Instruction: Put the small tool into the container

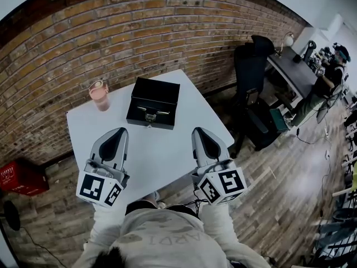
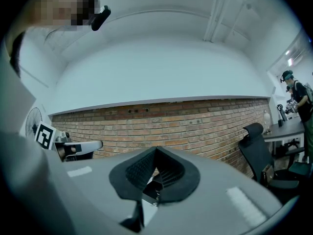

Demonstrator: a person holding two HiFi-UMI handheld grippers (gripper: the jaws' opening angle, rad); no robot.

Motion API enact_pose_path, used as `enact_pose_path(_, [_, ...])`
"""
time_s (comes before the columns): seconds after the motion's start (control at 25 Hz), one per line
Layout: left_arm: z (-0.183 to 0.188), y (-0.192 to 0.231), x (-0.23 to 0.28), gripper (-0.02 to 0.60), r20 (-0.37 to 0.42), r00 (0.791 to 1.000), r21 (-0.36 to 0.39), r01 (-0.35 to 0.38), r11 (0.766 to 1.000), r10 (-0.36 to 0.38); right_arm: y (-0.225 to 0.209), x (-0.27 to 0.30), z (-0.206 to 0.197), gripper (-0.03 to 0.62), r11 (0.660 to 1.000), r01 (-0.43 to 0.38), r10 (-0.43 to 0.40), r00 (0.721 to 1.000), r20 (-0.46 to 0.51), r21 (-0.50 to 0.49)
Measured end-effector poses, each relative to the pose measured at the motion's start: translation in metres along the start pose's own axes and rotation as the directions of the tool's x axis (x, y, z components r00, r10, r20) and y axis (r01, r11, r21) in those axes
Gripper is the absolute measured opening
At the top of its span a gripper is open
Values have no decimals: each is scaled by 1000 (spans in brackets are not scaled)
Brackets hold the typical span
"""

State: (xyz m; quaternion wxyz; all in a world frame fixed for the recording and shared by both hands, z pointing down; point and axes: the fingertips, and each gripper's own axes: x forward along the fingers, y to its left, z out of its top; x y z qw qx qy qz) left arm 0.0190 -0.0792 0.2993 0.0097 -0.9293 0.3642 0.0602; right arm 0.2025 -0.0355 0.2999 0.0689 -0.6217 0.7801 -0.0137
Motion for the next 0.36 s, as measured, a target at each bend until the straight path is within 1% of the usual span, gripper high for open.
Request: enact_pose_path(0.36, [1,-4,0,5,0,1000,0,1,1000,-1,-1,-3,2,11,1000,-1,1,1000,7,5])
